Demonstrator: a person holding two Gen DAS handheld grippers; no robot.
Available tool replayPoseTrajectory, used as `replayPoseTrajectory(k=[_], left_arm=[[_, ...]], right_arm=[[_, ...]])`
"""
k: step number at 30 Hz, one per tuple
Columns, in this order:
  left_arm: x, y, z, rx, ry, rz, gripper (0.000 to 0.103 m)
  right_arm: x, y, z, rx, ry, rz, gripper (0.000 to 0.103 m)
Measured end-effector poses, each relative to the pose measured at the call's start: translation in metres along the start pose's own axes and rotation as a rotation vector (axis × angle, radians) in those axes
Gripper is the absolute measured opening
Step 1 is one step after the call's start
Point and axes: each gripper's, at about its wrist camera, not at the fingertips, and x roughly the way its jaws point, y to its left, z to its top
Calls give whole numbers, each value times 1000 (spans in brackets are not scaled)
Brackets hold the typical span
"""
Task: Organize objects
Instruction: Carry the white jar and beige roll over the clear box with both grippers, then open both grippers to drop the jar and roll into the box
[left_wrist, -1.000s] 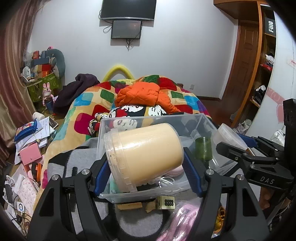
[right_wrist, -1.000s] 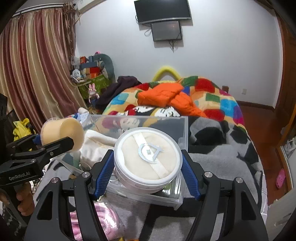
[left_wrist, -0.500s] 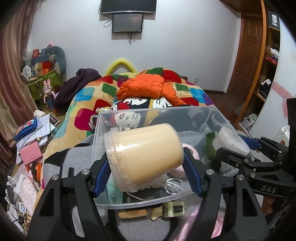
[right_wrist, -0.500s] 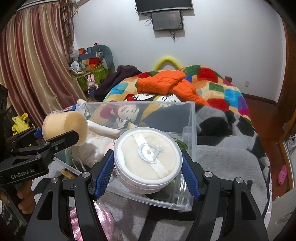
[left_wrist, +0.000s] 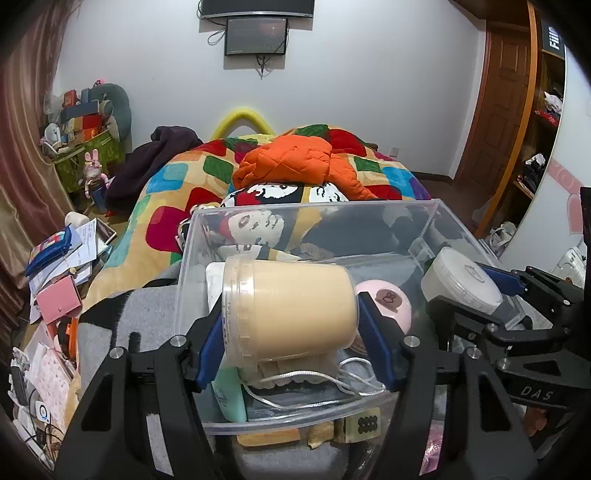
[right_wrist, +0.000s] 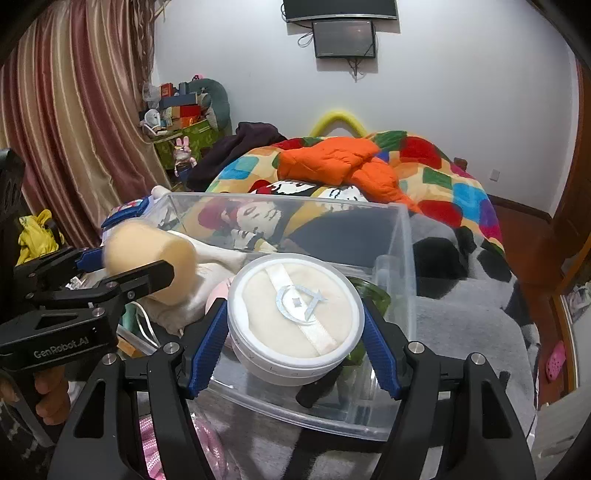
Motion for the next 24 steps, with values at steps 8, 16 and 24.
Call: replayPoseTrajectory(k=[8,16,24], left_arm=[[0,-3,-2,29,-5,14,65],[0,-4,-4,35,0,14,65],[-10,-3,-5,38,-8,-13,69]], right_arm=[[9,12,-3,-49,14,-27,66],[9,11,-2,-49,16,-24,67],[9,10,-1,-42,21,-20,68]])
